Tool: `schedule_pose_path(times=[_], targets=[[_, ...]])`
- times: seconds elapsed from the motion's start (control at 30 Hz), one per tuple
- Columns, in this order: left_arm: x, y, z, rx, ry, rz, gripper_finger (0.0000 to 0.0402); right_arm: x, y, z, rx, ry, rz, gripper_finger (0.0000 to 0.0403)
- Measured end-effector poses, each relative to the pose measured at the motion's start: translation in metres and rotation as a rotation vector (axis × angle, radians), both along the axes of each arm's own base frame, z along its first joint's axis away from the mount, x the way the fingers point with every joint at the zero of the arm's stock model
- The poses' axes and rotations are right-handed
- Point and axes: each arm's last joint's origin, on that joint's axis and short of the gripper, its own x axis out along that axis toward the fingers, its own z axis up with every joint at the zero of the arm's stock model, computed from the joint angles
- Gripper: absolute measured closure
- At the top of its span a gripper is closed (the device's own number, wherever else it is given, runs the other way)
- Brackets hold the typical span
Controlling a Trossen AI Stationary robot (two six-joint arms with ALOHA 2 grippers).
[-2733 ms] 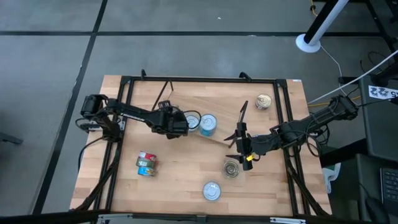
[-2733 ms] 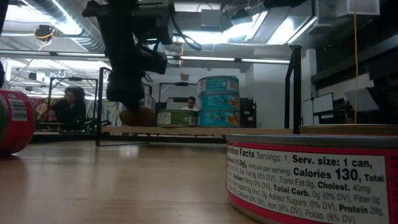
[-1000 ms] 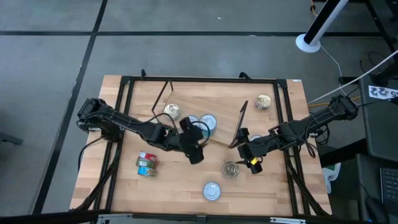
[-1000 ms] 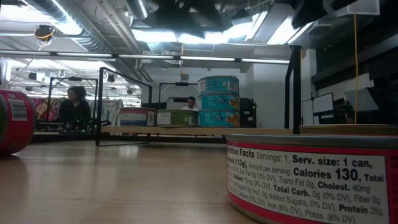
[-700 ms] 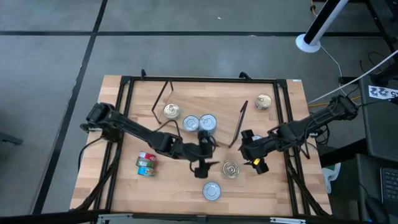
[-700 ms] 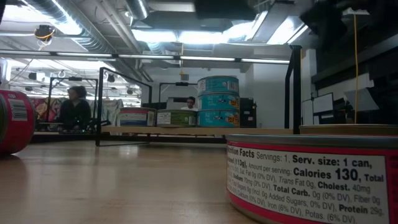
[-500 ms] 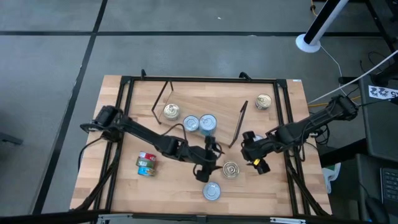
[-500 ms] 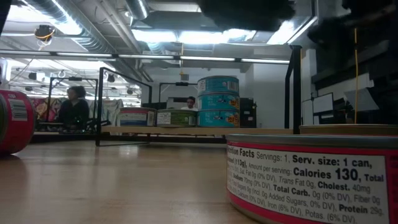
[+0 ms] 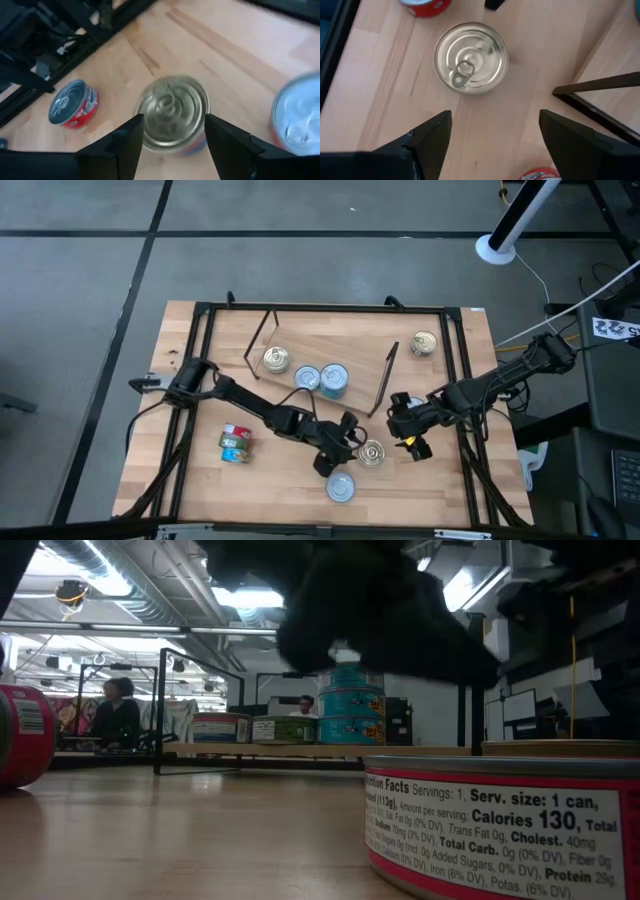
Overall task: Stack canned seafood by type on shelf
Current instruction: Stack the blue-pink tuna can on top of the blue-pink tuna can on the shelf
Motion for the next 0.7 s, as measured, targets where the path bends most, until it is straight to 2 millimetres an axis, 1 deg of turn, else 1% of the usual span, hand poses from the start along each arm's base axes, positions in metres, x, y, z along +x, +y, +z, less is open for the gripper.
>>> schedule_pose_path(times=[0.17,0.27,0.5,0.7], targets=[[0.003,0.001,-0.017,0.058,0.027,-0.076,0.0212,0.003,0.002,0.002,0.019,-0.04,0.0,0.0104],[0.003,0.001,-0.024,0.094,0.036,-0.108,0.0221,0.004,0.002,0.003,0.026,-0.054,-0.001,0.0104],[0.004,0.004,-0.032,0.157,0.047,-0.143,0.0241,0.008,0.004,0.005,0.046,-0.096,-0.001,0.0104],[0.006,0.007,-0.031,0.191,0.023,-0.16,0.0258,0.009,0.004,0.006,0.05,-0.106,-0.001,0.0104]])
